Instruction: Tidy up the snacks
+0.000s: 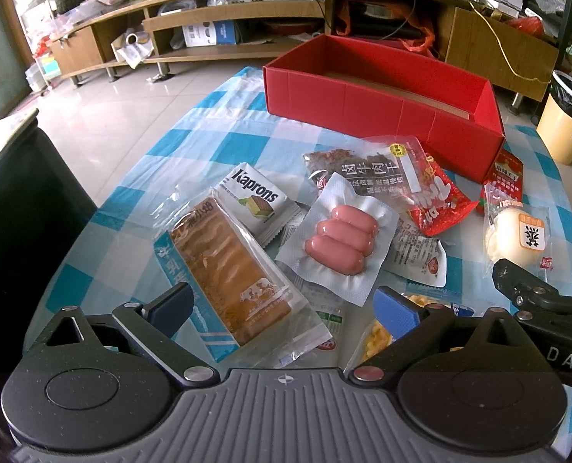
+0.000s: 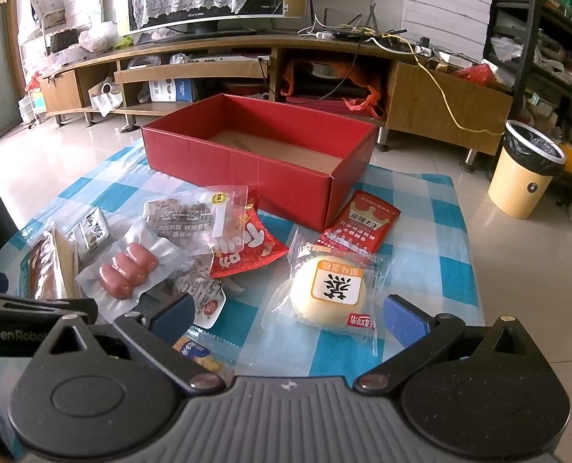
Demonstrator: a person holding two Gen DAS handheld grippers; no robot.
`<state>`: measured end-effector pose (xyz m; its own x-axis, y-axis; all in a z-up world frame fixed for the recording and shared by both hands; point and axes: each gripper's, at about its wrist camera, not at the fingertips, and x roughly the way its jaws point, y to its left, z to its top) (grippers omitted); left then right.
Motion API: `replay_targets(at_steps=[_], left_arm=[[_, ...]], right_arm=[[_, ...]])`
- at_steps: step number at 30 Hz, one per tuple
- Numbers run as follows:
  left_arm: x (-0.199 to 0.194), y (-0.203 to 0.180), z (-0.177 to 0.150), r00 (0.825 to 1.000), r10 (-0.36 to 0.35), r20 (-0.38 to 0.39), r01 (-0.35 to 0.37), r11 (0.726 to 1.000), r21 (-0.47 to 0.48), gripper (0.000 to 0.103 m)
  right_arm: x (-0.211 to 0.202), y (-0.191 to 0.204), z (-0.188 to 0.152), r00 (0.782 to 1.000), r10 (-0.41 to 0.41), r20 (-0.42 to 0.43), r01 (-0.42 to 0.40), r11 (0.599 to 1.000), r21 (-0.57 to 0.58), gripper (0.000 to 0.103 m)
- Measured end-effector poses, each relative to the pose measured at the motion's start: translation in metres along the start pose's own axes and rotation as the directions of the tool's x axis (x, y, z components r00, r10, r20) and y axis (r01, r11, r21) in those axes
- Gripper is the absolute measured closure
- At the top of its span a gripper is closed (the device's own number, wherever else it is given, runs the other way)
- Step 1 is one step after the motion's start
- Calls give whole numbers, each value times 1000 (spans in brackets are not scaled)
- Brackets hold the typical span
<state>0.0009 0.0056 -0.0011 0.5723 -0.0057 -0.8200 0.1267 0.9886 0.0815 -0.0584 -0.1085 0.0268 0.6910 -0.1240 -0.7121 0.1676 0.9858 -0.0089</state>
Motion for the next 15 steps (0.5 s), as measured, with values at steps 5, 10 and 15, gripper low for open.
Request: replay_targets(at_steps=[5,10,15], left_arm=[[0,0,0,1000,-1,0,1,1000,0,2],[0,0,0,1000,0,0,0,1000,0,2],[0,0,-1,1000,0,0,0,1000,0,3]], right_arm=[[1,0,-1,1000,1,-3,-1,1000,1,0],[2,0,-1,1000,3,-7,-3,1000,2,0],[2,0,-1,1000,4,-10,-4,1000,4,0]])
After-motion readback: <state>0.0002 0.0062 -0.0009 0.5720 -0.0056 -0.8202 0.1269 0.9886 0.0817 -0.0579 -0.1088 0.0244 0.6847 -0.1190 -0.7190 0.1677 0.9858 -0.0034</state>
